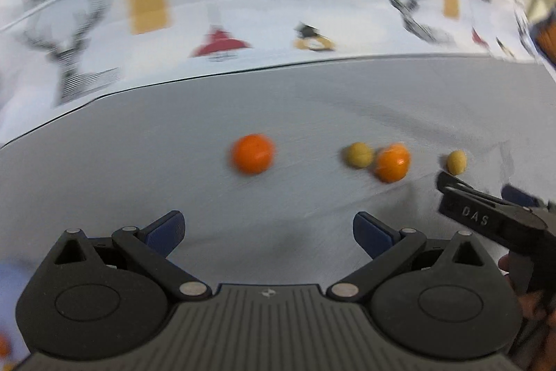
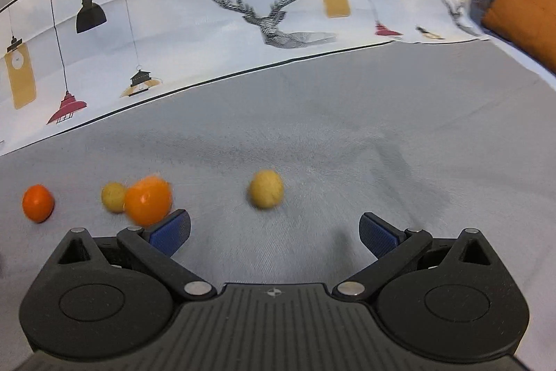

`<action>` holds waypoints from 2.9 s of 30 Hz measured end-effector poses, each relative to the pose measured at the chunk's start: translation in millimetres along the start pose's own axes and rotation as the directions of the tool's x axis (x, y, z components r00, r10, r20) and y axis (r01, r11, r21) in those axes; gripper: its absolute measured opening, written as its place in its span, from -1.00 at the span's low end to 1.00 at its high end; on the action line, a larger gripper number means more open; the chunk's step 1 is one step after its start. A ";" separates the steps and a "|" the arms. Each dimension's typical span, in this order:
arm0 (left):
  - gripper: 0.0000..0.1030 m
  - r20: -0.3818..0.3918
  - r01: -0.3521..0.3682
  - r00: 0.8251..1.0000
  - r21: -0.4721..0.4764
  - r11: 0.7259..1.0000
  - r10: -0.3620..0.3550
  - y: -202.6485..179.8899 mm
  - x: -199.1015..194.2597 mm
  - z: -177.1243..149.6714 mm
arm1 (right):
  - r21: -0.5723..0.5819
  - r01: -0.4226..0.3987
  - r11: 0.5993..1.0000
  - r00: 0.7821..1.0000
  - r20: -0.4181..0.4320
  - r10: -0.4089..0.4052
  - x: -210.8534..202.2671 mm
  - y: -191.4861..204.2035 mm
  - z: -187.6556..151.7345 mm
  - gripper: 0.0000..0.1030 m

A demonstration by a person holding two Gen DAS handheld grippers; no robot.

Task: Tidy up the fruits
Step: 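Grasp a small orange with the left gripper while the right gripper grasps a yellow fruit, then lift the orange and yellow fruit and carry them toward the blue plate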

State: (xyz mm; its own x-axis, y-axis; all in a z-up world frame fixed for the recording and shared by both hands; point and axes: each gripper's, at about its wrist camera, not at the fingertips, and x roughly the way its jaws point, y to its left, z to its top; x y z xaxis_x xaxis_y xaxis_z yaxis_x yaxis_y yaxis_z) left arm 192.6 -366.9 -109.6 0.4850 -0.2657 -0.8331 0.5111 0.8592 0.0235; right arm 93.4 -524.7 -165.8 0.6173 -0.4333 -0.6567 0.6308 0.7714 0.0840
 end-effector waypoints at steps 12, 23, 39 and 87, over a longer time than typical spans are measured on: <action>1.00 -0.004 0.018 1.000 0.060 0.998 -0.017 -13.6 50.6 24.5 | -0.074 -0.021 0.997 1.000 -0.012 0.021 31.6 0.9 12.9 0.97; 0.99 -0.021 -0.061 0.998 -0.071 0.996 0.060 36.1 83.2 41.2 | -0.117 0.006 0.993 1.000 0.013 -0.005 42.9 10.6 4.4 0.98; -0.26 0.026 -0.051 0.998 -0.135 0.990 0.055 58.1 -37.1 2.1 | -0.085 0.037 0.996 0.989 0.144 -0.025 5.2 -0.4 22.4 -0.49; -0.26 0.104 -0.136 0.979 -0.302 0.943 0.175 185.1 -326.1 -287.9 | -0.549 -0.473 0.689 0.848 -0.069 0.526 -426.9 160.3 -158.0 -0.49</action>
State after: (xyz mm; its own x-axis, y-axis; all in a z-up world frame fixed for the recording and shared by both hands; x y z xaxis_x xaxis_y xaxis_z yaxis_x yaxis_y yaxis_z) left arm -75.2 4.7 7.4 0.6382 -0.1556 -0.7540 0.2015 0.9790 -0.0315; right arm -143.3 -142.4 9.6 0.8224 0.0707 -0.5645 -0.1149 0.9924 -0.0431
